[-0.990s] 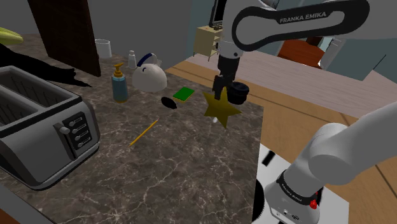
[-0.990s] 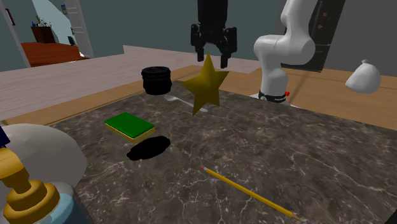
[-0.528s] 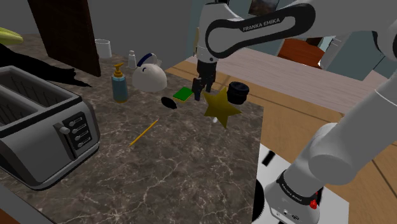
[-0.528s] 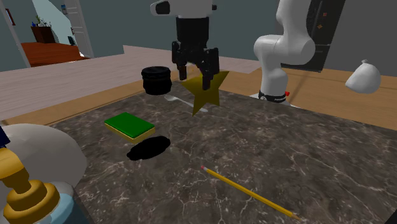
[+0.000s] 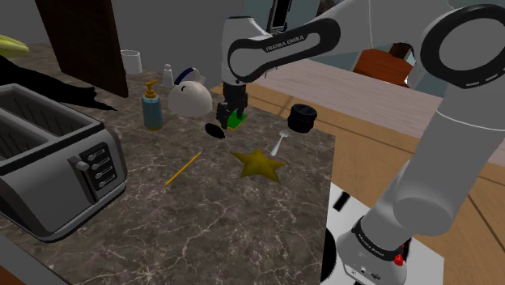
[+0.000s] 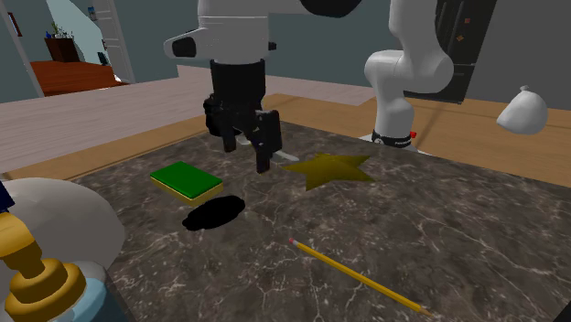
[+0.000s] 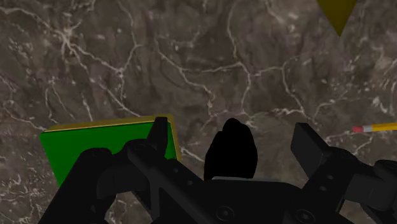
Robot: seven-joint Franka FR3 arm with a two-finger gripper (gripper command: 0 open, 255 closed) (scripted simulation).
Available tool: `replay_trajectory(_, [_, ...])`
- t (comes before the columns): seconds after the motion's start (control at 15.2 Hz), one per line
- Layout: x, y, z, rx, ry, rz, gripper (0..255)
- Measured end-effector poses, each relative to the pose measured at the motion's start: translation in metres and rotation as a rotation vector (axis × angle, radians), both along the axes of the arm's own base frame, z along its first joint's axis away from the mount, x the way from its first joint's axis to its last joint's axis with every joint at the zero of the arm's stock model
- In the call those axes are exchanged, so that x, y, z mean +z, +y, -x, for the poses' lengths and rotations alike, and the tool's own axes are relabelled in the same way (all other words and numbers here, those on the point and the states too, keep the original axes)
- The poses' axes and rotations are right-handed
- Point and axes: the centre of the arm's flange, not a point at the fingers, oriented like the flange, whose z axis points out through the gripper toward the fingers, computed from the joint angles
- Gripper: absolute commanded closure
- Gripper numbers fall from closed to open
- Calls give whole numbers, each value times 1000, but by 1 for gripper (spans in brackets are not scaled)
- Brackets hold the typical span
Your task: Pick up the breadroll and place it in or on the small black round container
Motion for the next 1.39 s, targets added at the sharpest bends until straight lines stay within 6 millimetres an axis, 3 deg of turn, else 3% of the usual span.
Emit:
replay_trajectory(0.33, [-20,22,-57,6,-17,-4,0])
replay_trajectory(0.4, [-25,24,-61,7,-18,-5,0])
replay_trajectory(0.86, [-60,22,-64,7,-20,-5,0])
replay_trajectory(1.25, [-64,22,-63,7,-20,-5,0])
replay_trajectory(1.32, [-64,22,-63,7,-20,-5,255])
replay_trajectory(1.39, [-64,22,-63,7,-20,-5,255])
